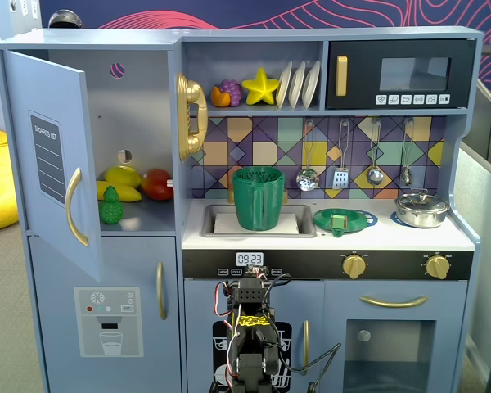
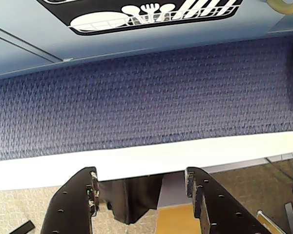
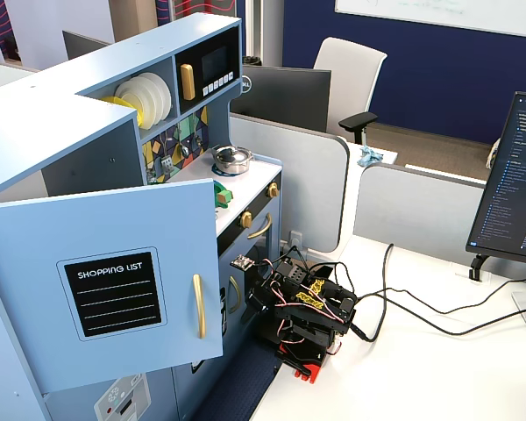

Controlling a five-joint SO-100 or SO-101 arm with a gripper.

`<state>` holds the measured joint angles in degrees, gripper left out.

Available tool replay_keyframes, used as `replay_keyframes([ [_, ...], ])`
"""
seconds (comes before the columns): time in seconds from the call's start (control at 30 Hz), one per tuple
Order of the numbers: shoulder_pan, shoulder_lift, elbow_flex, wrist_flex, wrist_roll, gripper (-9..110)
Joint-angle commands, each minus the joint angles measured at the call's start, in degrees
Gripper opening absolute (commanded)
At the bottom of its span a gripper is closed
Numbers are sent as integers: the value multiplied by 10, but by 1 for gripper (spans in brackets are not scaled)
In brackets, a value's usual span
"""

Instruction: Pick up the green pineapple from the left cabinet and place it in the green recipient

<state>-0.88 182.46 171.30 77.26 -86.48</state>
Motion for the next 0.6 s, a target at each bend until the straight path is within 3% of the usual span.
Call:
replay_keyframes([
  [0.0,2,-4,4,105,-25,0],
  [0.33,-18,-4,4,91,-18,0],
  [0.43,-63,-37,-16,-6,3,0],
  [0.57,-190,-120,-115,-227,21,0],
])
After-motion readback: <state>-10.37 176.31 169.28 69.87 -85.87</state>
